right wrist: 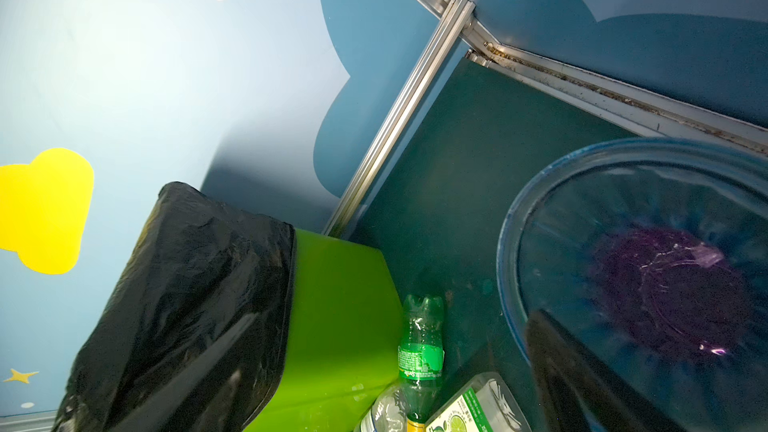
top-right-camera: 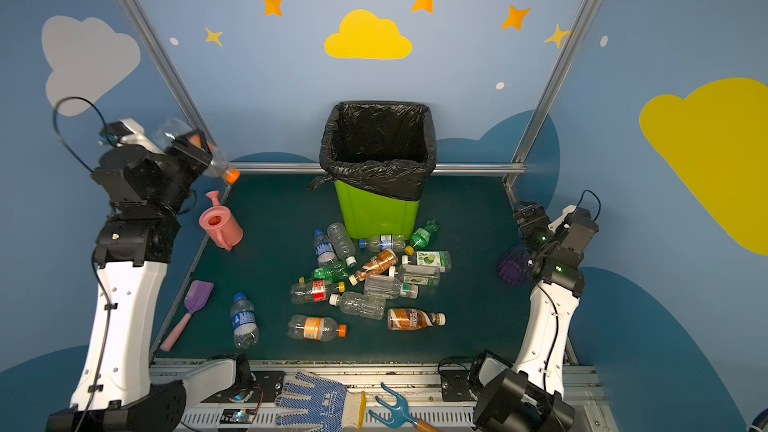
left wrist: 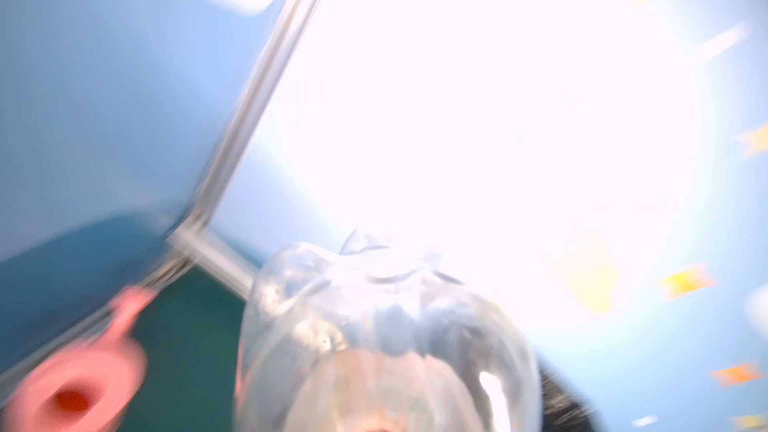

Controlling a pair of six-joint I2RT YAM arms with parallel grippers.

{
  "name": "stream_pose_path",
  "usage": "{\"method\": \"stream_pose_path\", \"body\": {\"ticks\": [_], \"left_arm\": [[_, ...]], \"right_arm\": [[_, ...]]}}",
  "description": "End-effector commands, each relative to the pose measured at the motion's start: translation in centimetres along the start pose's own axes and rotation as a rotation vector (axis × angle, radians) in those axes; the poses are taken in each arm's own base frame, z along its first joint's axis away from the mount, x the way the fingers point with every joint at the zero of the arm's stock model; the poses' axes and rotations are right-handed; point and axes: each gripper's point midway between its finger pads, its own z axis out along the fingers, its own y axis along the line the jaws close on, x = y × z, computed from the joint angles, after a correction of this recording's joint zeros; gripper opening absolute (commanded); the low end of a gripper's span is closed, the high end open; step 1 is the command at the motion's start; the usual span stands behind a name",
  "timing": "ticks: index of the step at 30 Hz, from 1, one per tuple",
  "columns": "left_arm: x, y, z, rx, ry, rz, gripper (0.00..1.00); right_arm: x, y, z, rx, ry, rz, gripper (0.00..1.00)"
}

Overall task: Throw the plastic bottles in the bin
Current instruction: 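Lift the crushed clear bottle with the left gripper and release it over the bin, then lower the left arm back while the right gripper grasps the Nescafe bottle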

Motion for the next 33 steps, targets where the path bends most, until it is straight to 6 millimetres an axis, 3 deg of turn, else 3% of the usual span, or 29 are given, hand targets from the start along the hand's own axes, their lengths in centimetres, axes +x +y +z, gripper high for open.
{"method": "stream_pose_path", "body": {"ticks": [1, 2, 3, 5, 6, 8, 10, 14, 16, 21, 25, 28, 33], "left_arm": [[0.8, -6.7, 3.8, 0.204, 0.012, -0.016, 0.53], [2.5, -9.2, 5.0, 0.248, 0.058, 0.000, 0.53], [6.0, -11.2, 7.3, 0.280, 0.132, 0.013, 0.53], [11.5, -15.8, 9.4, 0.373, 0.254, 0.021, 0.56], [14.2, -18.1, 10.1, 0.413, 0.314, 0.025, 0.58], [17.3, -21.8, 10.3, 0.478, 0.367, 0.054, 0.69], [17.2, -23.9, 9.4, 0.529, 0.319, 0.051, 0.80], [14.9, -25.2, 8.5, 0.572, 0.268, 0.024, 1.00], [12.9, -25.5, 7.0, 0.584, 0.202, 0.057, 1.00], [10.5, -24.8, 4.1, 0.604, 0.124, 0.110, 1.00], [10.8, -22.9, 2.8, 0.562, 0.153, 0.171, 1.00], [12.3, -19.5, 2.4, 0.463, 0.181, 0.219, 1.00], [15.2, -10.8, 1.6, 0.264, 0.215, 0.236, 1.00]], "right_arm": [[1.0, 0.1, -0.5, -0.047, 0.023, 0.044, 0.96], [1.4, 0.1, -0.4, -0.063, 0.030, 0.064, 0.97], [1.6, 0.3, -0.4, -0.087, 0.038, 0.080, 0.96], [2.2, 0.8, -0.3, -0.118, 0.067, 0.086, 0.96], [2.6, 1.0, -0.3, -0.121, 0.084, 0.073, 0.97], [3.1, 1.1, -0.6, -0.106, 0.116, 0.042, 0.96], [3.3, 1.3, -1.1, -0.096, 0.130, 0.009, 0.97], [3.7, 1.2, -2.0, -0.082, 0.132, -0.028, 0.97], [4.4, 1.3, -2.1, -0.102, 0.152, -0.029, 0.97], [7.6, 1.1, -2.2, -0.088, 0.243, -0.118, 0.97], [10.9, 0.8, -2.6, -0.040, 0.335, -0.201, 0.96], [13.6, -0.2, -3.2, 0.033, 0.402, -0.194, 0.96], [17.9, -2.8, -4.0, 0.159, 0.515, -0.029, 0.96]]}}
